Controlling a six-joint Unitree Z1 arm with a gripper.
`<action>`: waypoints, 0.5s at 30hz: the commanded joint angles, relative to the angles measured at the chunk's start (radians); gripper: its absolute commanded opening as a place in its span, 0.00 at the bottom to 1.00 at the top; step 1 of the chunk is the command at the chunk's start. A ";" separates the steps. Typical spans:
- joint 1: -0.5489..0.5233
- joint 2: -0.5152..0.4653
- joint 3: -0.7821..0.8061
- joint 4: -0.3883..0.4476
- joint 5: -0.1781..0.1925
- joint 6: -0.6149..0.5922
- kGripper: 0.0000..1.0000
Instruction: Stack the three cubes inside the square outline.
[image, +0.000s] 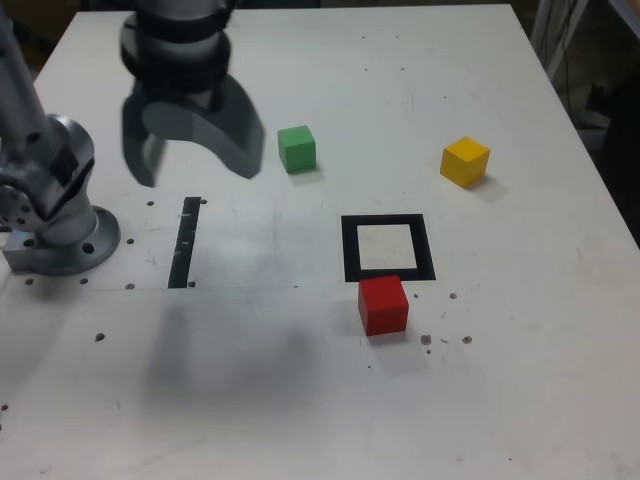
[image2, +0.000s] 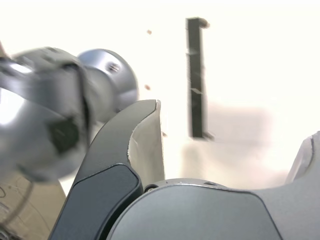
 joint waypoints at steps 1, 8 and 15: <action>-0.031 0.045 -0.083 0.003 -0.013 -0.024 0.96; -0.121 0.187 -0.268 0.007 -0.025 -0.124 0.96; -0.148 0.325 -0.410 0.028 -0.046 -0.150 0.96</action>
